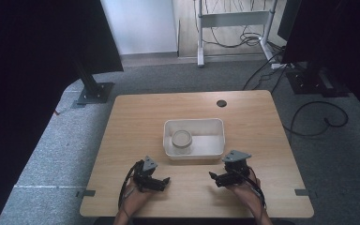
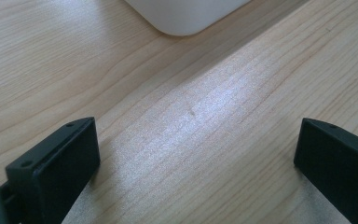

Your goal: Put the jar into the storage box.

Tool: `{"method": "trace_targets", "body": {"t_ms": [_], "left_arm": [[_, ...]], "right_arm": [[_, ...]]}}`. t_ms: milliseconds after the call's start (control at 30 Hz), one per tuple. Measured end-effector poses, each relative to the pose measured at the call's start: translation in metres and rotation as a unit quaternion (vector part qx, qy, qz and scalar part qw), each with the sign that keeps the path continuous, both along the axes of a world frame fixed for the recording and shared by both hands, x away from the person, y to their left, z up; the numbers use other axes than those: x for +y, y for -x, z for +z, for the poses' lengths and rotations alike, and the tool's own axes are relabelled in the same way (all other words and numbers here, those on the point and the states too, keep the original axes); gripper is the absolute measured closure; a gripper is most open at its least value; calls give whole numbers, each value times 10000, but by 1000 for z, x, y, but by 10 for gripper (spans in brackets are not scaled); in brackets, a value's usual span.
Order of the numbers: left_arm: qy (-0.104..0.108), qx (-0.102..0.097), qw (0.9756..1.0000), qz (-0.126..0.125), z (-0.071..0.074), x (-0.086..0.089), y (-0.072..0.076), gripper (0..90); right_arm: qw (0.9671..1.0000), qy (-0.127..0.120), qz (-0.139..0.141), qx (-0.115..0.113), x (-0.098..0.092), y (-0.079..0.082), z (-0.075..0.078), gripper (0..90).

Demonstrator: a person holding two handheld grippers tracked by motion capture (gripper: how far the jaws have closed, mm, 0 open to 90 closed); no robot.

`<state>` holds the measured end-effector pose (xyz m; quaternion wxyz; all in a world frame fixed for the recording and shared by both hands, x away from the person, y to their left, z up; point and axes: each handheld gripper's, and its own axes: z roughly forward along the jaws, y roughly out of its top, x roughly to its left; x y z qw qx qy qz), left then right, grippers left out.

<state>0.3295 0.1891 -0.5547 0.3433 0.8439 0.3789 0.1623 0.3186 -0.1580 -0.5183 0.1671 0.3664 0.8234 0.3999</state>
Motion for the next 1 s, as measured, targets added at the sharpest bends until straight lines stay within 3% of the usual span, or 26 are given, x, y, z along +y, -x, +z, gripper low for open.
{"method": "trace_targets", "body": {"t_ms": [1000], "left_arm": [[1,-2,10000,12,0,0,0,0]], "right_arm": [[9978,126,-617,208,-56,38,-23,42]]}}
